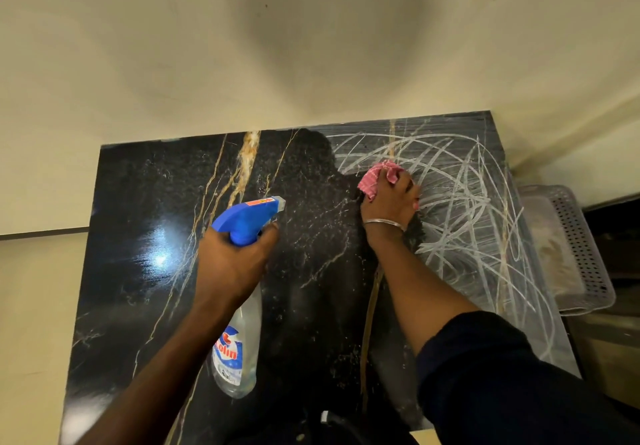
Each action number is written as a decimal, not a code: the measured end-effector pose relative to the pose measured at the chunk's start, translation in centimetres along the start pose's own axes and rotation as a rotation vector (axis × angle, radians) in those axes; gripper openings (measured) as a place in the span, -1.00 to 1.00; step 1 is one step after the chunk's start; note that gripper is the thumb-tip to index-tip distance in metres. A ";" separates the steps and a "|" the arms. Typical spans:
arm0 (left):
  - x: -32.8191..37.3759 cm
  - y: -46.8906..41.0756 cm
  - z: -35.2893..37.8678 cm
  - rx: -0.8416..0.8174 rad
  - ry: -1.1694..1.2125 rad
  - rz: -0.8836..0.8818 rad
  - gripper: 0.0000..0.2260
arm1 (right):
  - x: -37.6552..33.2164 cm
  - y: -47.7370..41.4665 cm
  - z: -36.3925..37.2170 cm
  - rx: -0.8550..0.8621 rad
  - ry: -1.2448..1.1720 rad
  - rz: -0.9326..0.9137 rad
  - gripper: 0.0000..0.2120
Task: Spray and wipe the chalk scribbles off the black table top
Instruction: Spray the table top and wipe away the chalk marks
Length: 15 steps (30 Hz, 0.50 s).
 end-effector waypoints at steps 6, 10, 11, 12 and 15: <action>-0.2 0.0 0.4 -0.009 0.004 -0.024 -0.92 | -9.6 3.7 2.0 -0.107 0.054 -0.528 -0.35; -0.3 -0.4 0.1 0.002 0.016 -0.027 -0.91 | -10.2 3.3 2.2 -0.206 0.109 -0.875 -0.31; -0.3 -0.5 0.1 0.003 0.011 -0.022 -0.91 | -9.0 2.3 2.0 -0.201 0.115 -0.844 -0.31; -0.4 -0.7 0.0 0.003 0.004 -0.023 -0.89 | -7.3 1.0 1.7 -0.185 0.109 -0.750 -0.31; -0.5 -1.1 -0.2 0.005 -0.006 -0.024 -0.85 | -1.0 -2.7 0.2 -0.049 0.056 -0.311 -0.33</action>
Point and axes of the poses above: each hand's wrist, its own y-axis away from the middle knuckle, its own z-axis out of the palm, x = y × z, the point moved 6 cm from there along -y, towards the middle knuckle, and after that the axes turned 1 degree about y, right-handed, at the moved point
